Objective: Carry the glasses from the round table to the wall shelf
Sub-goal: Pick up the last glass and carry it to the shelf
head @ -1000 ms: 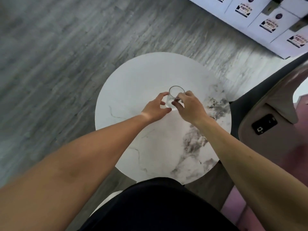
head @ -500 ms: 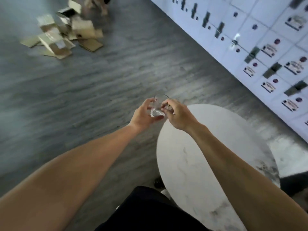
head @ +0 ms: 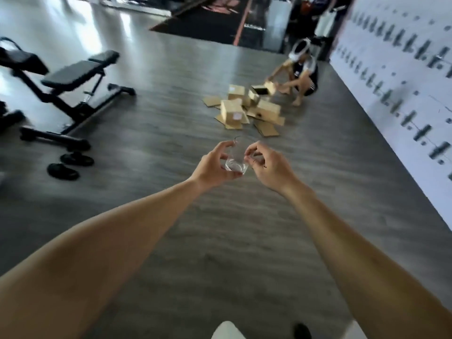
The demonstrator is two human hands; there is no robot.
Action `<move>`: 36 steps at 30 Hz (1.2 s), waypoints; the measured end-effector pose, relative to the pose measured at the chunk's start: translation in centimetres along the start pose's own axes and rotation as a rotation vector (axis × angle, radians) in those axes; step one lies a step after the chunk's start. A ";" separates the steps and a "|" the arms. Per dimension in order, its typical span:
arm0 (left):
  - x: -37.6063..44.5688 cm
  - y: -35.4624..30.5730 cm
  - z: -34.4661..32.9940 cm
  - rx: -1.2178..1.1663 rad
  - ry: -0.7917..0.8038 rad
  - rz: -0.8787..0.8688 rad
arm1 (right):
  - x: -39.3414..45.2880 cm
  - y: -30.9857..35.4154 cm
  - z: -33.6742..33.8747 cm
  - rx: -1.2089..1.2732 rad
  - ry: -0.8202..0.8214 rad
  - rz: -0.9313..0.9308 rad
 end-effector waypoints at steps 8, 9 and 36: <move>10.7 7.1 14.1 0.054 -0.294 0.057 | 14.8 7.5 -14.2 0.164 0.190 0.195; 12.0 8.1 15.2 0.065 -0.323 0.071 | 16.5 8.0 -15.9 0.176 0.203 0.213; 25.6 23.4 64.1 0.322 -0.954 0.244 | 40.9 46.9 -54.6 0.429 0.625 0.838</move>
Point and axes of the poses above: each hand's wrist, its own x-axis towards the middle knuckle, its own z-axis out of the back of the hand, y = z × x, the point moved 9 cm from there along x, towards the middle knuckle, and after that the axes turned 14 degrees about -y, right-handed, at the moved point
